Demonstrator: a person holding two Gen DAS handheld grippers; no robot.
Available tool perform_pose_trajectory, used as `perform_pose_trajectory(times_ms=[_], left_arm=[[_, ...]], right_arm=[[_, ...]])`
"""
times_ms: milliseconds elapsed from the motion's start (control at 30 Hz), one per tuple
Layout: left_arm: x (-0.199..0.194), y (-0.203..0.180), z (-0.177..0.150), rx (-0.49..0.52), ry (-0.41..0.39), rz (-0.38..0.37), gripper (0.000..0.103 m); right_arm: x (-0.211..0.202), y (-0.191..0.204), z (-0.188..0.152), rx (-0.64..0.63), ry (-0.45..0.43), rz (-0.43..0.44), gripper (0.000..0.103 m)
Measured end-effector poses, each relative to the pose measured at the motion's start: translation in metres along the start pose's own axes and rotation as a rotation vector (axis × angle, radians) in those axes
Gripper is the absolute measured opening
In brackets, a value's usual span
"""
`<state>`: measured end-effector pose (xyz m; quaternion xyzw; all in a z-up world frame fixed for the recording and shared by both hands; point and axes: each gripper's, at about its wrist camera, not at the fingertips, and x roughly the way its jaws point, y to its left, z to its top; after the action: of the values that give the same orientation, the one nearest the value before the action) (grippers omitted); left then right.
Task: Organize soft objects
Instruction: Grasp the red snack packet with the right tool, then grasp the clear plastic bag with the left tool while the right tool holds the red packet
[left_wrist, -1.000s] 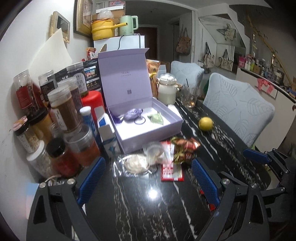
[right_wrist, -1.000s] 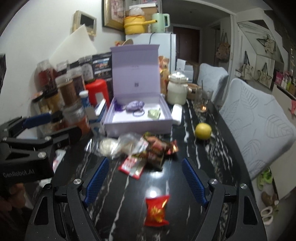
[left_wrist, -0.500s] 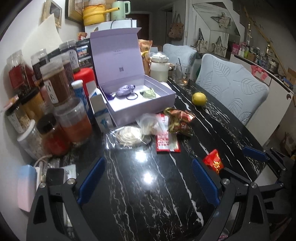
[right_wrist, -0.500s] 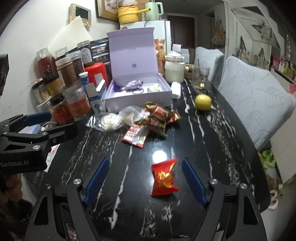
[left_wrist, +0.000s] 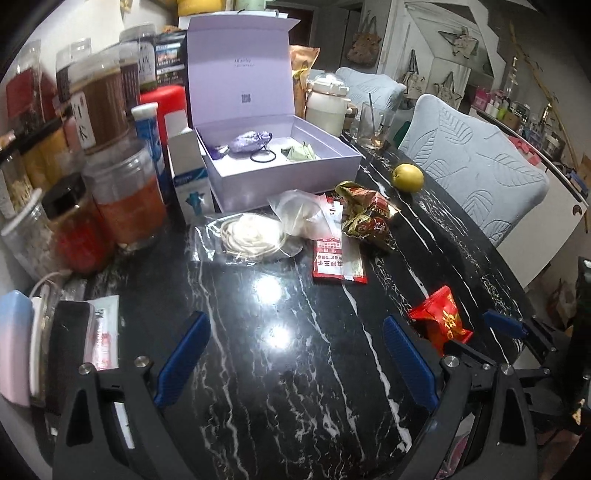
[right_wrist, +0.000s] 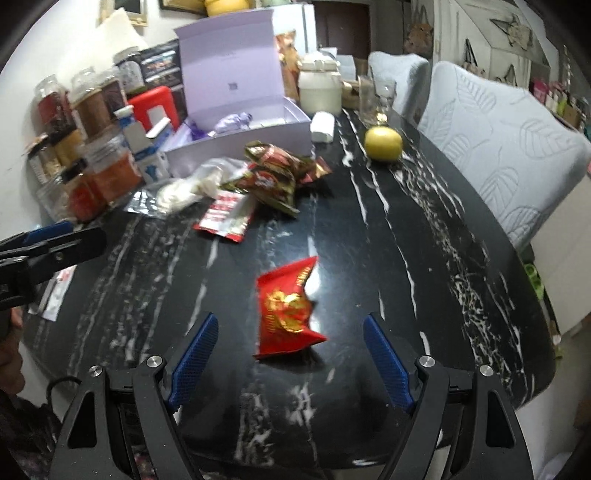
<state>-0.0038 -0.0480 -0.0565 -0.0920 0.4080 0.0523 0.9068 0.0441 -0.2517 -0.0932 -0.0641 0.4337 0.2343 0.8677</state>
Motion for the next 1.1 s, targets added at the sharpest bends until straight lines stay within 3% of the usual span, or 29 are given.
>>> perform_pose_trajectory(times_ms=[233, 367, 400, 433, 500, 600, 833, 1100], left_arm=[[0.03, -0.005, 0.005, -0.011, 0.066, 0.002, 0.096], [0.04, -0.006, 0.012, -0.007, 0.067, 0.032, 0.096], [0.042, -0.006, 0.014, -0.012, 0.065, 0.035, 0.096], [0.044, -0.005, 0.018, -0.02, 0.063, 0.044, 0.096], [0.046, -0.005, 0.023, -0.026, 0.046, 0.075, 0.096], [0.051, -0.002, 0.031, -0.032, 0.031, 0.096, 0.096], [0.061, 0.009, 0.046, -0.087, 0.019, 0.069, 0.096], [0.078, 0.004, 0.069, -0.056, 0.005, 0.079, 0.096]], right_arm=[[0.023, -0.012, 0.004, 0.012, 0.045, 0.047, 0.081], [0.035, -0.016, 0.004, -0.009, 0.058, 0.086, 0.072], [0.036, -0.017, 0.006, -0.017, 0.048, 0.081, 0.064], [0.037, -0.018, 0.008, -0.028, 0.049, 0.091, 0.046], [0.043, -0.018, 0.014, -0.054, 0.049, 0.111, 0.033], [0.049, -0.021, 0.022, -0.067, 0.054, 0.117, 0.032], [0.061, -0.026, 0.037, -0.065, 0.059, 0.124, 0.032], [0.072, -0.032, 0.051, -0.054, 0.06, 0.124, 0.032]])
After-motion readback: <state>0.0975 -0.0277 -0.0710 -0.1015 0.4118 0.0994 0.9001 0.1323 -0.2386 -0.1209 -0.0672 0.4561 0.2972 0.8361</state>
